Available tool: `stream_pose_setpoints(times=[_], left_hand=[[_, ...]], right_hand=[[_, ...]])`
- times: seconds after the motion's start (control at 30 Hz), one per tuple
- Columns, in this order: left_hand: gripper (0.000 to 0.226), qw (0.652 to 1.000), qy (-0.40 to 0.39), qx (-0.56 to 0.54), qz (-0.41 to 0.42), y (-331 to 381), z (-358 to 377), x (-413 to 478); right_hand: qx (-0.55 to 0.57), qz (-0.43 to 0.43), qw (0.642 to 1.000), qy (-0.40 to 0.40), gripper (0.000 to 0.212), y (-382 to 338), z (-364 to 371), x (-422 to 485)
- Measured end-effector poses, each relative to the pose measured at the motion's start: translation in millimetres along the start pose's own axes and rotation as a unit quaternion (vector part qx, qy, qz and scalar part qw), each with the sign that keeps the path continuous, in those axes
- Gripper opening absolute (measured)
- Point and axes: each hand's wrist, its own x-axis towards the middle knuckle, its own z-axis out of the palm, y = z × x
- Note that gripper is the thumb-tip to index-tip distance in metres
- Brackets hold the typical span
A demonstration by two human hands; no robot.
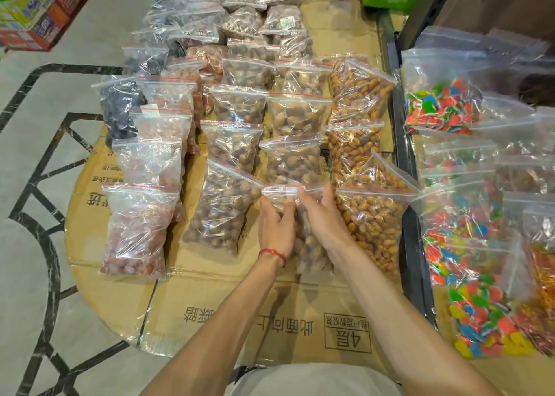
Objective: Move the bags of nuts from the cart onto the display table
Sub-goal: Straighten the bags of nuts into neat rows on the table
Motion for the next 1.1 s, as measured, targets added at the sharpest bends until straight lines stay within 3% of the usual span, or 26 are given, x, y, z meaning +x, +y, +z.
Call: stream_pose_setpoints(times=[0.13,0.3,0.43,0.63,0.73,0.83,1.0,1.1], left_hand=[[0.088,1.0,0.004,-0.005,0.014,-4,-6,14],[0.073,0.997,0.019,0.029,0.062,-7,-8,14],[0.066,0.993,-0.011,0.076,0.093,-3,2,11],[0.04,0.999,0.011,0.009,0.052,-5,-8,24],[0.057,0.997,0.025,0.043,0.059,-1,3,14],[0.068,0.993,-0.02,0.071,0.096,-2,8,15],[0.062,0.999,0.009,0.02,0.027,-3,-4,19],[0.059,0.999,0.008,0.028,0.016,-4,-6,19]], right_hand=[[-0.044,0.01,0.999,0.018,0.09,-5,1,9],[0.022,-0.015,0.999,0.035,0.09,1,4,7],[0.054,0.001,0.996,0.074,0.095,5,3,10],[0.023,-0.026,0.999,0.028,0.097,-4,14,4],[0.064,-0.029,0.997,0.036,0.087,1,2,5],[0.106,-0.012,0.992,0.069,0.082,0,-2,8],[0.088,-0.025,0.996,0.016,0.097,-7,9,8],[0.094,-0.01,0.995,0.007,0.091,-10,1,8]])
